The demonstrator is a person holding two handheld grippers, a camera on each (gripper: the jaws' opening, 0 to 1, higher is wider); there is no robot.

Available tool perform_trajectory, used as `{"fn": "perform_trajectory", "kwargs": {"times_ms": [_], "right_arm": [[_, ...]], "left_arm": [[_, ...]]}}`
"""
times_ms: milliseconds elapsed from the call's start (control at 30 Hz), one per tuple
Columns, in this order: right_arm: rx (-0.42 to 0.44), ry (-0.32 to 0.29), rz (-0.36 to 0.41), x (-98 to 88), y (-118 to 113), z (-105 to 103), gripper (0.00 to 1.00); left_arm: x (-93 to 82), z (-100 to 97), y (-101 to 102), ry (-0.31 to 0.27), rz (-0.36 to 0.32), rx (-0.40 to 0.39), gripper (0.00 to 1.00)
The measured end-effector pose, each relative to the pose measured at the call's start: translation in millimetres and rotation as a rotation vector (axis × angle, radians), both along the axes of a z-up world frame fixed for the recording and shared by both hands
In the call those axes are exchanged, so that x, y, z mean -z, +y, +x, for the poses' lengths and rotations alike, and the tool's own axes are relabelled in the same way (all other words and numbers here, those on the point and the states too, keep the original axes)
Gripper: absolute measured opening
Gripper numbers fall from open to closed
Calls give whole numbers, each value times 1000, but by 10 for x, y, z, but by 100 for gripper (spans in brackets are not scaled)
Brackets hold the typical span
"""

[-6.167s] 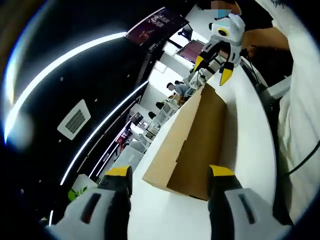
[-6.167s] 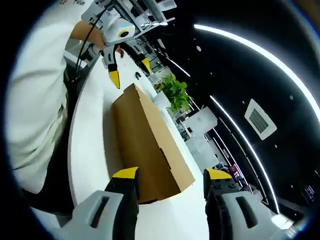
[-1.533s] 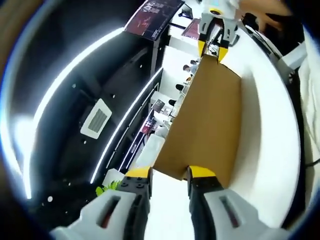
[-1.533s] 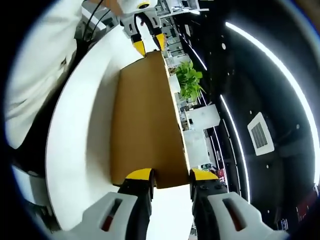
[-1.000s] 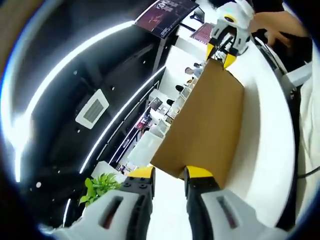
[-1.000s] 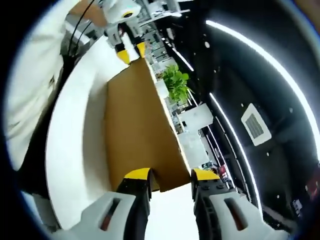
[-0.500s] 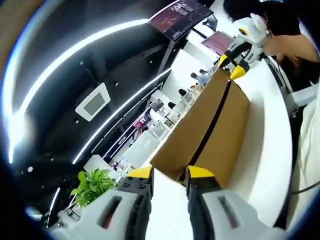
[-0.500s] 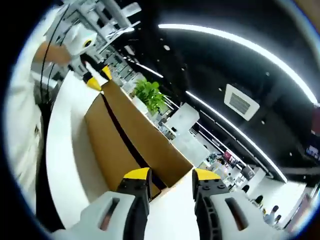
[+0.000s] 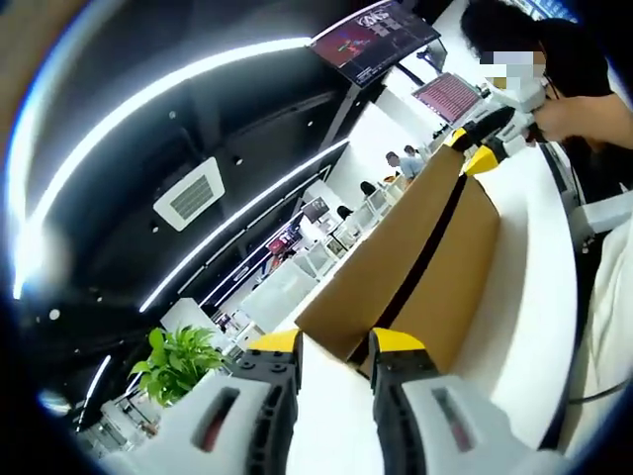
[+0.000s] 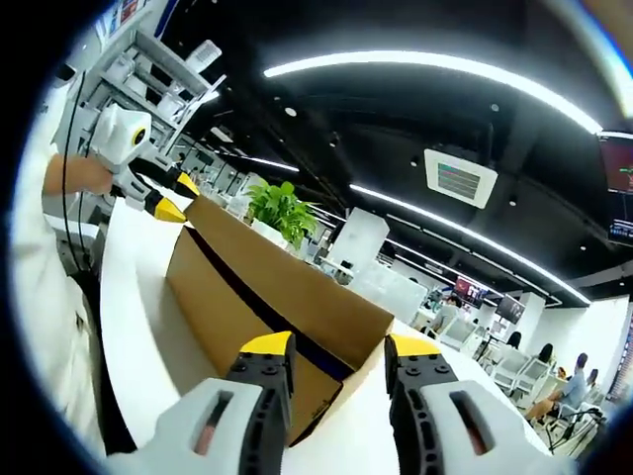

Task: Operate the shoe box by opening the lid, removing the specified soft item, and placing it in the target area until the item is outside and the box remains undamaged.

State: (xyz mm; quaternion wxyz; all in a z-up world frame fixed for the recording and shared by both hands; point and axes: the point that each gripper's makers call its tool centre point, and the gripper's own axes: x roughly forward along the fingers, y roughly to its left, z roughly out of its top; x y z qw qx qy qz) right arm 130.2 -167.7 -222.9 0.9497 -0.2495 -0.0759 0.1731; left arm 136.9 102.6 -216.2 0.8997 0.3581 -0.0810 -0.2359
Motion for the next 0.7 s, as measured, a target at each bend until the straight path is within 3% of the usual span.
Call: {"fn": "perform_trajectory", "kwargs": {"times_ms": [200,367,600,667,700], "right_arm": [[6,-11,2,-17,5,1,36],[18,-41,16,-112,-17,31,32],[37,-78,45,-183,-1,74,37],[50,-72,31,-180,-3,86,33],[99,-37,50,-139,-58,101,32]], "left_arm": [[-8,-1,-2,4,-12,3,28],[-97,14,-14,10,-63,18,29],[-234,62,-22,24,-123,41,29],[-263,80,-21,26,-136,46,29],[-269,86,-22,24,-141,47,29]]}}
